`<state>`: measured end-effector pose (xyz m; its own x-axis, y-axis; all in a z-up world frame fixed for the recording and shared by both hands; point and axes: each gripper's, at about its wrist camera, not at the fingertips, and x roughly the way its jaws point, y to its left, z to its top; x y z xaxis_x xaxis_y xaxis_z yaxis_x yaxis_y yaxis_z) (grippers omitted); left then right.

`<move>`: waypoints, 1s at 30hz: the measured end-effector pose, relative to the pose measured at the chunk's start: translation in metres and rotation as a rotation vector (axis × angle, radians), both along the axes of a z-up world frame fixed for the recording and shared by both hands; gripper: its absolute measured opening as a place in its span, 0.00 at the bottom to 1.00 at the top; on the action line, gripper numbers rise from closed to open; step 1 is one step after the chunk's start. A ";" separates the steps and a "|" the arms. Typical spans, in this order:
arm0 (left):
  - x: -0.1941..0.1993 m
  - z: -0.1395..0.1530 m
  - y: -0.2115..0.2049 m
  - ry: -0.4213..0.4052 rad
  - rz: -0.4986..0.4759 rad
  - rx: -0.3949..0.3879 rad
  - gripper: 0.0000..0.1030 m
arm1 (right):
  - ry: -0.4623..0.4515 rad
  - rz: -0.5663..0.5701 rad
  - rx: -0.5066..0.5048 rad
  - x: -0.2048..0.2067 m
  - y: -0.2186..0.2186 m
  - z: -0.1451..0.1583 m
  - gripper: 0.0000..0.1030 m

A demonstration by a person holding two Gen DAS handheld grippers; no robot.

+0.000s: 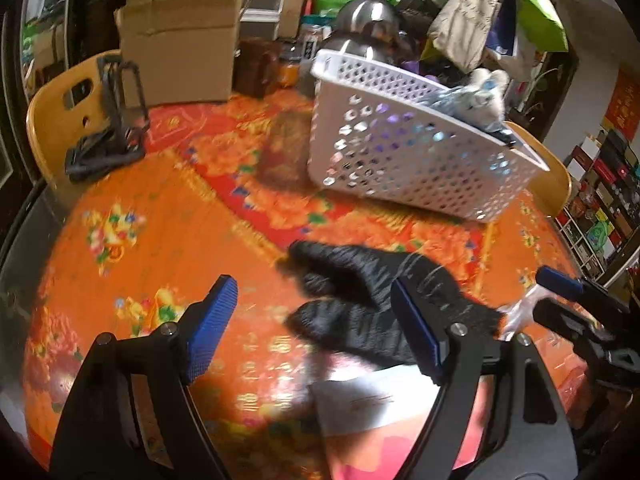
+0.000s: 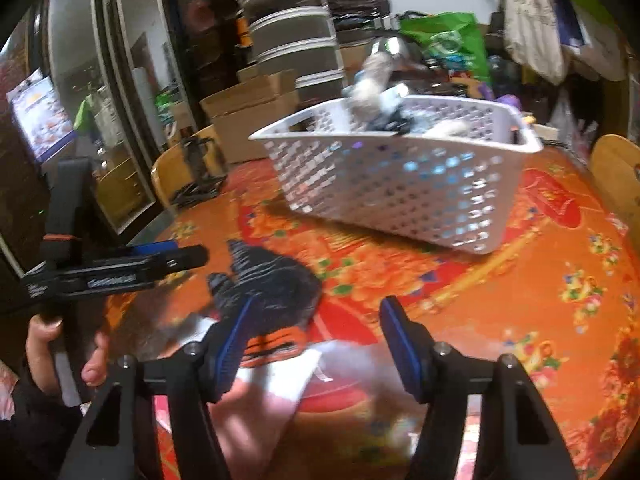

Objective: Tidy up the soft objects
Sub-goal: 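Move both tools back to the black knit glove on the table, then grasp the black knit glove with the left tool while the right tool grasps it too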

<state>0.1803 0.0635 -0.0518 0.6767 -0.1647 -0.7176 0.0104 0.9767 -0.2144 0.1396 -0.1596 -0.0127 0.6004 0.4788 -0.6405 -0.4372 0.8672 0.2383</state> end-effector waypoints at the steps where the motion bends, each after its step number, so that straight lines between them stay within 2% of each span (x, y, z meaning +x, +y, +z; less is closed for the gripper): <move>1: 0.001 -0.004 0.004 0.012 0.007 -0.004 0.75 | 0.005 0.012 -0.006 0.000 0.005 -0.002 0.51; 2: 0.004 -0.006 0.006 0.021 0.006 -0.010 0.75 | 0.013 0.026 -0.013 0.001 0.010 -0.004 0.48; 7: 0.025 -0.012 0.011 0.040 -0.005 -0.030 0.75 | 0.039 0.076 -0.026 0.001 0.026 -0.015 0.44; 10: 0.042 -0.014 0.009 0.046 -0.014 -0.028 0.75 | 0.050 0.098 -0.058 0.002 0.035 -0.021 0.38; 14: 0.061 -0.025 0.001 0.081 -0.027 -0.012 0.75 | 0.045 0.114 -0.080 0.000 0.037 -0.026 0.31; 20: 0.074 -0.037 -0.003 0.098 -0.038 -0.019 0.74 | 0.051 0.140 -0.096 0.003 0.035 -0.030 0.26; 21: 0.074 -0.038 -0.004 0.098 -0.041 -0.014 0.72 | 0.051 0.142 -0.092 0.003 0.035 -0.031 0.25; 22: 0.075 -0.039 -0.005 0.096 -0.043 -0.008 0.61 | 0.050 0.147 -0.094 0.003 0.035 -0.032 0.22; 23: 0.075 -0.040 -0.005 0.096 -0.046 -0.012 0.44 | 0.047 0.151 -0.097 0.003 0.035 -0.033 0.19; 25: 0.076 -0.042 -0.006 0.103 -0.077 -0.043 0.28 | 0.036 0.157 -0.101 0.002 0.036 -0.032 0.15; 27: 0.076 -0.044 -0.008 0.107 -0.105 -0.070 0.20 | 0.021 0.164 -0.119 -0.001 0.038 -0.030 0.13; 28: 0.075 -0.043 -0.010 0.100 -0.104 -0.058 0.16 | 0.013 0.164 -0.124 -0.003 0.039 -0.029 0.12; 30: 0.072 -0.040 -0.014 0.088 -0.113 -0.046 0.15 | -0.001 0.166 -0.136 -0.005 0.040 -0.027 0.11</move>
<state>0.2519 0.0496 -0.0922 0.5865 -0.2701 -0.7636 0.0987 0.9596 -0.2636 0.1349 -0.1194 -0.0395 0.5211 0.4798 -0.7059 -0.5766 0.8077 0.1234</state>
